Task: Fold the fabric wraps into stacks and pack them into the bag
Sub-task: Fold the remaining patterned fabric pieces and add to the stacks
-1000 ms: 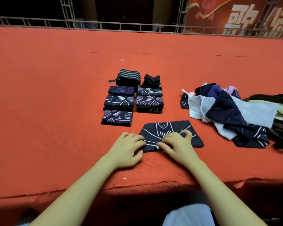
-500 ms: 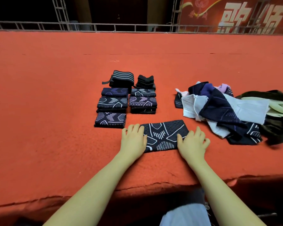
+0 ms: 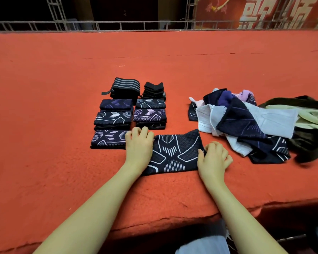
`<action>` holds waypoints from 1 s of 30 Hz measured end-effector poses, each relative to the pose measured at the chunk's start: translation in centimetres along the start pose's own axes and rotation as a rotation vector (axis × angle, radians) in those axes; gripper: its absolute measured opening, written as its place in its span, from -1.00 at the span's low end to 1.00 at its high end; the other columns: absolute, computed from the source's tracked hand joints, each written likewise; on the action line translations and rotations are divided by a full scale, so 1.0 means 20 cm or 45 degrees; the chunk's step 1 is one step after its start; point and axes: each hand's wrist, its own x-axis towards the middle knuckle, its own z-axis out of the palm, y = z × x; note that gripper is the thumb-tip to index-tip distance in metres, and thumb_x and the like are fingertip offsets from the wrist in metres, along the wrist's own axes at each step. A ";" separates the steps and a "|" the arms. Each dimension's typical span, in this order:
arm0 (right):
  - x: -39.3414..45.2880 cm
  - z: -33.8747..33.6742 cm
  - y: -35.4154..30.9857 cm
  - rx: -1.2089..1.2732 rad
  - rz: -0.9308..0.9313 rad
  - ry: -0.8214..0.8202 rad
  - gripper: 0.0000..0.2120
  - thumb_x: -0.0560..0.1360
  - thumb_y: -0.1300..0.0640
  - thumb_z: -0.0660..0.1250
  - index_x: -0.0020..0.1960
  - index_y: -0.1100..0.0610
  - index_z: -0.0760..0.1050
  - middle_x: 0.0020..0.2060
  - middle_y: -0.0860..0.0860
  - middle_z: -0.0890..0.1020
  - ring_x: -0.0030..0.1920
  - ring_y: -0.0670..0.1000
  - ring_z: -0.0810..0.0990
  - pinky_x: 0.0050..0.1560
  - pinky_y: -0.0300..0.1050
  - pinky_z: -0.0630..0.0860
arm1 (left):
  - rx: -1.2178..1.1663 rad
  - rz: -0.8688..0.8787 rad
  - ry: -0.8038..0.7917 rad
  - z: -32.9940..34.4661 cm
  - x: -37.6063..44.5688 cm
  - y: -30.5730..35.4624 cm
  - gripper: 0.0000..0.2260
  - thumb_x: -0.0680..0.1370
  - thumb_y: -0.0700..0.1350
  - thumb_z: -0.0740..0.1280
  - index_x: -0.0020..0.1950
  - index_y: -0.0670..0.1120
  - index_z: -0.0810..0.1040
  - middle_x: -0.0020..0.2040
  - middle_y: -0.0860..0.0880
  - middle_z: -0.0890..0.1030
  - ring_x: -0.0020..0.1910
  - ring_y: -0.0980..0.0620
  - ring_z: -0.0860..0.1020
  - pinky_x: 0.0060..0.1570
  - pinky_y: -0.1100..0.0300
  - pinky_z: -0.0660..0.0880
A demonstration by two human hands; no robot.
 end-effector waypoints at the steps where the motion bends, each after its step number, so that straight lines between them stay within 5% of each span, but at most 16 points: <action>1: 0.00 0.00 0.00 0.013 -0.014 0.031 -0.87 0.47 0.17 0.36 -0.04 0.21 0.48 0.08 0.14 0.51 0.13 0.21 0.40 0.15 0.05 0.10 | 0.019 -0.007 0.015 0.01 0.02 0.01 -0.82 0.31 -0.24 0.52 -0.18 -0.13 0.57 -0.11 -0.09 0.57 -0.05 -0.14 0.40 -0.06 0.00 0.23; 4: 0.00 0.00 0.00 0.015 -0.057 0.090 -0.87 0.45 0.17 0.39 -0.09 0.19 0.47 -0.01 0.13 0.53 0.04 0.21 0.44 0.09 0.04 0.12 | -0.053 -0.023 -0.167 0.01 0.02 0.06 -0.66 0.40 -0.13 0.43 0.16 -0.12 0.56 0.25 -0.15 0.52 0.22 -0.18 0.38 0.08 -0.03 0.24; 6: 0.00 0.00 -0.01 0.017 -0.088 0.109 -0.86 0.43 0.16 0.41 -0.11 0.18 0.47 -0.03 0.12 0.54 0.02 0.21 0.46 0.07 0.02 0.12 | -0.236 0.029 -0.495 0.01 -0.03 0.11 -0.56 0.58 0.05 0.22 0.45 0.00 0.34 0.50 -0.09 0.27 0.46 -0.13 0.20 0.31 -0.03 0.12; 8: -0.01 -0.01 -0.01 0.030 -0.136 0.131 -0.87 0.44 0.14 0.40 -0.13 0.15 0.47 -0.05 0.09 0.55 -0.01 0.19 0.47 0.05 0.00 0.12 | -0.334 0.028 -0.832 0.02 -0.09 0.15 -0.52 0.63 0.18 -0.01 0.55 0.13 0.06 0.57 0.01 0.01 0.54 -0.04 -0.06 0.47 -0.02 -0.09; 10: -0.02 -0.02 -0.01 0.061 -0.221 0.150 -0.89 0.42 0.09 0.34 -0.15 0.11 0.46 -0.06 0.03 0.55 -0.02 0.12 0.46 0.02 -0.04 0.10 | -0.322 0.004 -0.944 0.03 -0.12 0.16 -0.50 0.62 0.22 -0.08 0.55 0.17 -0.04 0.58 0.04 -0.07 0.54 -0.03 -0.15 0.49 -0.04 -0.18; 14: -0.03 -0.05 -0.04 0.194 -0.372 0.166 -0.86 0.40 0.00 0.22 -0.18 0.06 0.48 -0.02 -0.05 0.57 -0.02 -0.05 0.41 -0.02 -0.17 0.01 | -0.300 -0.001 -0.887 0.03 -0.13 0.16 -0.49 0.61 0.24 -0.07 0.55 0.18 -0.02 0.58 0.05 -0.04 0.54 -0.05 -0.13 0.49 -0.04 -0.17; 22: -0.05 -0.03 -0.27 0.063 -0.705 0.156 -0.87 0.36 0.06 0.19 -0.22 0.08 0.48 -0.11 -0.05 0.60 -0.12 0.01 0.53 -0.01 -0.06 0.14 | -0.271 -0.149 -0.630 -0.03 -0.23 0.02 -0.55 0.61 0.18 0.07 0.47 0.09 0.30 0.52 0.01 0.22 0.50 -0.02 0.11 0.38 0.07 0.01; 26: -0.11 0.06 -0.30 -0.010 -0.813 -0.008 -0.93 0.29 0.13 0.33 -0.27 0.07 0.44 -0.30 -0.06 0.55 -0.24 0.06 0.58 0.00 -0.02 0.17 | -0.140 -0.283 -0.375 -0.04 -0.29 -0.05 -0.53 0.44 0.17 0.17 0.08 -0.15 0.62 0.18 -0.15 0.58 0.12 -0.19 0.53 0.04 -0.03 0.44; 30: -0.15 0.09 -0.28 -0.028 -0.809 -0.230 -0.79 0.42 -0.08 0.17 -0.22 0.04 0.44 -0.19 -0.10 0.60 -0.07 0.02 0.60 0.04 -0.07 0.15 | -0.040 -0.394 -0.333 -0.06 -0.32 -0.05 -0.60 0.31 0.11 0.50 -0.14 -0.22 0.61 0.03 -0.22 0.60 -0.01 -0.21 0.54 -0.04 -0.01 0.26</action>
